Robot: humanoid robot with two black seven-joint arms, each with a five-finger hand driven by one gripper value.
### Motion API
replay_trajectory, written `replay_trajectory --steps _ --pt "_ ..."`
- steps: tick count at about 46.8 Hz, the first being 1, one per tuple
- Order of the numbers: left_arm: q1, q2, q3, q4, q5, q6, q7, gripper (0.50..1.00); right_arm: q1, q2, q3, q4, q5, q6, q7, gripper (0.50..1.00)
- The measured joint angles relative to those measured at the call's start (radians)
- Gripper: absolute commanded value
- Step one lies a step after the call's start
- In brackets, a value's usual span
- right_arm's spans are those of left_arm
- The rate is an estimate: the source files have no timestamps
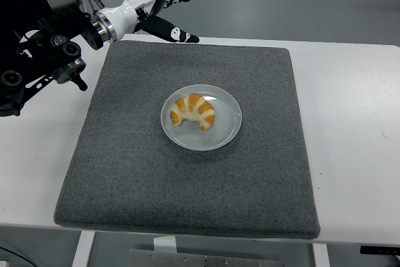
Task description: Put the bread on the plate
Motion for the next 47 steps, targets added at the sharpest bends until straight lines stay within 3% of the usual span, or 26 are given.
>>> replay_trajectory --steps 12,22,37,47 --pt "0.01 0.0 -0.008 0.093 -0.357 -0.001 -0.001 0.996 0.0 0.0 0.0 0.0 0.0 0.0 0.0 0.93" --pt "0.035 -0.004 -0.024 0.159 -0.517 -0.02 0.0 0.999 0.0 0.0 0.001 0.0 0.0 0.0 0.0 0.93" --pt "0.105 -0.016 -0.055 0.238 -0.838 -0.125 0.003 1.0 -0.003 0.0 -0.004 0.001 0.0 0.006 0.0 0.93" --pt "0.162 -0.019 -0.128 0.245 -0.912 -0.158 0.001 1.0 -0.009 0.0 -0.006 0.001 0.003 0.007 -0.001 0.932"
